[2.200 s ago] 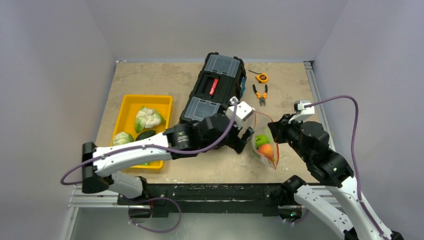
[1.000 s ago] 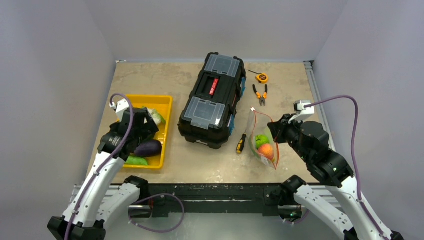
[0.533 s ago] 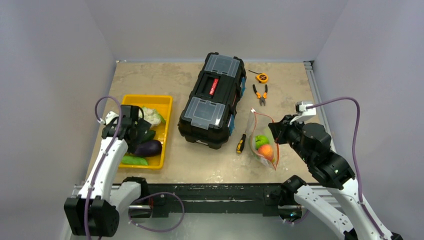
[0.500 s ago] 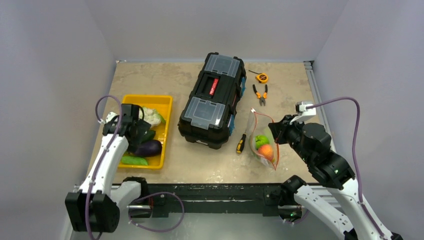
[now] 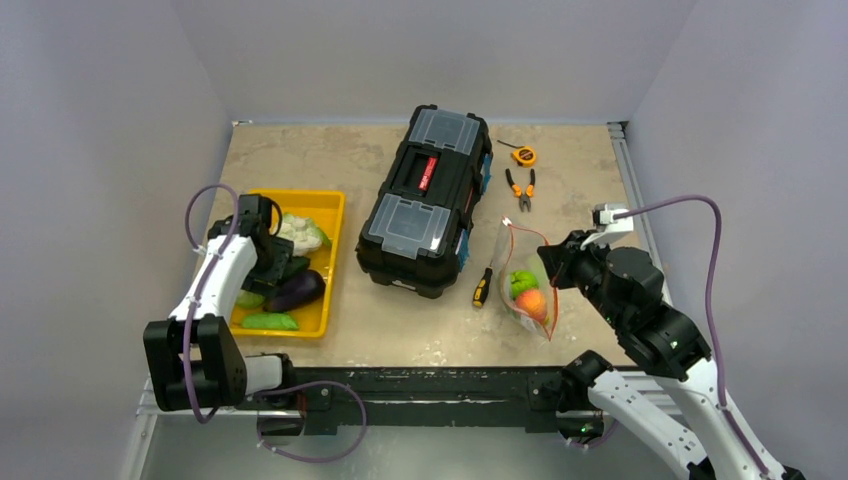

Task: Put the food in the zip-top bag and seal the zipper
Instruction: Pick up the fake fruit from the bin.

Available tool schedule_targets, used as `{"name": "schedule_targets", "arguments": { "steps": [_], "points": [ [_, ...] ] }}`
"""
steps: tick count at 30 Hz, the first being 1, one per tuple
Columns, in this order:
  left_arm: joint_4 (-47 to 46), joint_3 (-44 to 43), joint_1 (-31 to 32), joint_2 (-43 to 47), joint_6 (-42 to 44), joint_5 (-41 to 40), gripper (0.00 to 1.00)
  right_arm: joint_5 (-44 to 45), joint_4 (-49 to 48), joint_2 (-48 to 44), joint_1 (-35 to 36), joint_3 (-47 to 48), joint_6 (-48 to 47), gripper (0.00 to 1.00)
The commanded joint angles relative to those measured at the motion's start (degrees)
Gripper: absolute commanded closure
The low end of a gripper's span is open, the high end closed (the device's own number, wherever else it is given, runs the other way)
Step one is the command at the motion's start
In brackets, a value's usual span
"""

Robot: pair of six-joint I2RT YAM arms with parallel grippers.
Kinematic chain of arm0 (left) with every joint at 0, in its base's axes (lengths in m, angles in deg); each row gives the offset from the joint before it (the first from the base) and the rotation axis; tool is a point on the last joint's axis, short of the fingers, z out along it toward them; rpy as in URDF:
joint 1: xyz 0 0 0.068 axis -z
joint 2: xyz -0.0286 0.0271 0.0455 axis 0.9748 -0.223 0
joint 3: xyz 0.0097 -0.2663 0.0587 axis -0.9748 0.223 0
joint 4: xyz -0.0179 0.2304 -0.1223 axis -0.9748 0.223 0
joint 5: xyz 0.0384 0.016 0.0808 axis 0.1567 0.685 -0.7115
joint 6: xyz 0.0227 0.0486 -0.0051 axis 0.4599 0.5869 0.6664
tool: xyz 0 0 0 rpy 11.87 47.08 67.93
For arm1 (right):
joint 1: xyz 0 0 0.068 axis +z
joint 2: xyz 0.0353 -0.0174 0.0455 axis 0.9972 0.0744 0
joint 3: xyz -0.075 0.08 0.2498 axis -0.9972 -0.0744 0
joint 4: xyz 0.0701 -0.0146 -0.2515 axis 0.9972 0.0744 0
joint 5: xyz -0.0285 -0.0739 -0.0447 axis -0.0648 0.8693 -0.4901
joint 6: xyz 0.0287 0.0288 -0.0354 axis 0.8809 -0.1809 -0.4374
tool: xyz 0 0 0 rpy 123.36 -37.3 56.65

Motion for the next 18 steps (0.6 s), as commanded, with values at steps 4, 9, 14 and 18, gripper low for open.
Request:
{"name": "schedule_targets", "arguments": {
  "steps": [4,9,14,18],
  "points": [
    [-6.5,1.54,-0.53,-5.36,-3.09,-0.35,0.23,0.99,-2.98,-0.49,0.22,0.02,-0.6,1.0],
    [-8.8,1.01,-1.54,-9.17,-3.06,1.36,0.24,0.6,-2.86,0.44,0.29,0.2,-0.79,1.0],
    [-11.28,1.25,-1.55,-11.42,-3.23,0.99,0.28,0.93,-2.95,-0.63,0.22,-0.01,-0.53,1.0],
    [-11.16,1.17,-1.64,-11.46,-2.88,0.83,0.35,0.93,-2.97,-0.24,0.26,0.02,-0.61,1.0]
  ]
}}
